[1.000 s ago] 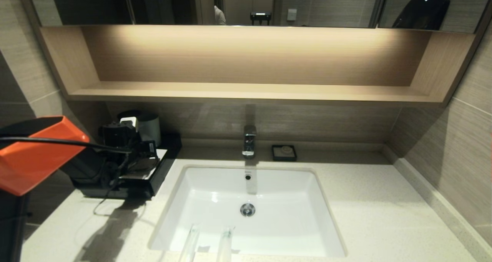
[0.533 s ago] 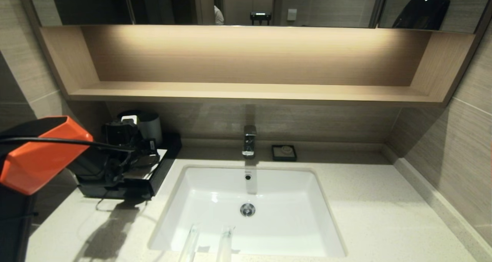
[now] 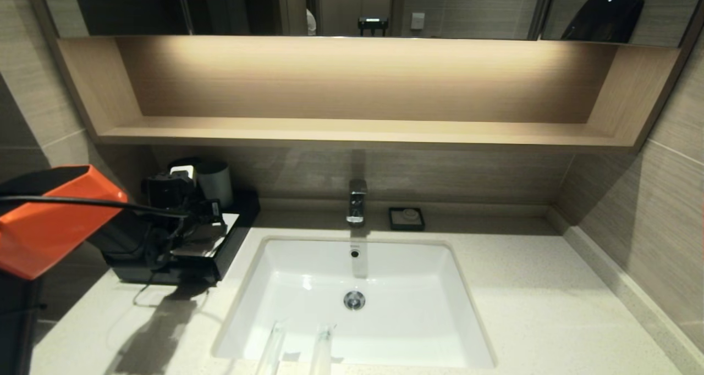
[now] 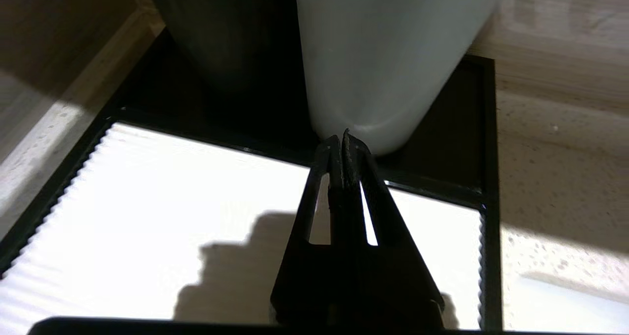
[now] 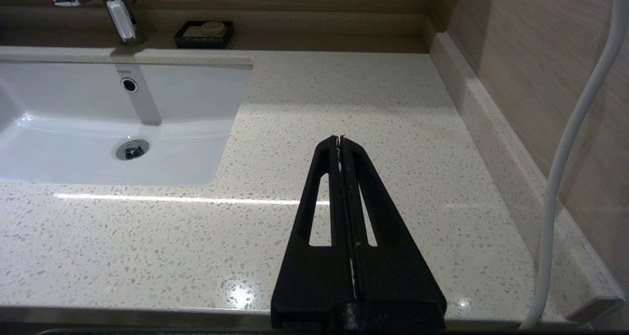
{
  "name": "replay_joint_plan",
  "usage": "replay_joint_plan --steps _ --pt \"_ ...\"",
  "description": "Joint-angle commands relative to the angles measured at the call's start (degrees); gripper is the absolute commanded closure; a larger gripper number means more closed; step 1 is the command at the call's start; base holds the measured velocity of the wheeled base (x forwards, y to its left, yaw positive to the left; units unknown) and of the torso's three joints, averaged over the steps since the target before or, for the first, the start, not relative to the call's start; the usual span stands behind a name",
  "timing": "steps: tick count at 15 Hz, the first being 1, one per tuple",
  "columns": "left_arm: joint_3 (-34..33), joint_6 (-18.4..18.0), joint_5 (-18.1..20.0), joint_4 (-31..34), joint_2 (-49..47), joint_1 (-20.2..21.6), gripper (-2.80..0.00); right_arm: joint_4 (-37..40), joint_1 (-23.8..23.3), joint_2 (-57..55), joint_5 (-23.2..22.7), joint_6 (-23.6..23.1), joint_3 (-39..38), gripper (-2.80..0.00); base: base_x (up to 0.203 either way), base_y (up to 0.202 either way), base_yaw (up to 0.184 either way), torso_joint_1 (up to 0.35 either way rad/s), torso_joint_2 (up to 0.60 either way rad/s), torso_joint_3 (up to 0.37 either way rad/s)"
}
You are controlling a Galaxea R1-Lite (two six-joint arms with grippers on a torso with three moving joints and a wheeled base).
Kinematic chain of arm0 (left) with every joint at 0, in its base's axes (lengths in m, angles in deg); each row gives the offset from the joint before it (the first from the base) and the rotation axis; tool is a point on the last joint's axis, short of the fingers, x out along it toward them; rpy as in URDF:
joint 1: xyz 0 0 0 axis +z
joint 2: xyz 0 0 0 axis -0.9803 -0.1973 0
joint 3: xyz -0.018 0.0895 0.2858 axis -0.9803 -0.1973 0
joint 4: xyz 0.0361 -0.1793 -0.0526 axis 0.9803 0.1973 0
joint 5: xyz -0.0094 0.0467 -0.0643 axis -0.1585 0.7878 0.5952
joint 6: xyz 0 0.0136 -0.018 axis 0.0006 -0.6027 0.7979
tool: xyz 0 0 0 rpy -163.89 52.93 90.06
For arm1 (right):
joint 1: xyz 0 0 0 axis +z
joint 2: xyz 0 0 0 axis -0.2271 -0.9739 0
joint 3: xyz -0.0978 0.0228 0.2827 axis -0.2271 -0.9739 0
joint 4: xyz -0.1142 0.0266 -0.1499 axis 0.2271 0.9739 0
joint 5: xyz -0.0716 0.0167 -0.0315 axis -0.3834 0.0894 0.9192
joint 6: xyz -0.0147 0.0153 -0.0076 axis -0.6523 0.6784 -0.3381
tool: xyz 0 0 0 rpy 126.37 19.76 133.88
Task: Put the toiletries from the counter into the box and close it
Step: Open the drawer
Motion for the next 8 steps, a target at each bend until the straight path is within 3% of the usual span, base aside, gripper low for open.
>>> replay_joint_plan --steps 1,8 --pt "-3.8 0.1 0.0 -0.5 4.7 0.0 0.00 0.0 0.0 0.1 0.0 -0.1 0.0 0.00 0.000 0.000 0.000 0.000 0.00 0.000" --pt "-16.7 0.1 0.2 -4.6 11.7 -0.7 0.00 0.0 0.0 0.0 0.0 -0.1 0.0 0.00 0.000 0.000 0.000 0.000 0.00 0.000"
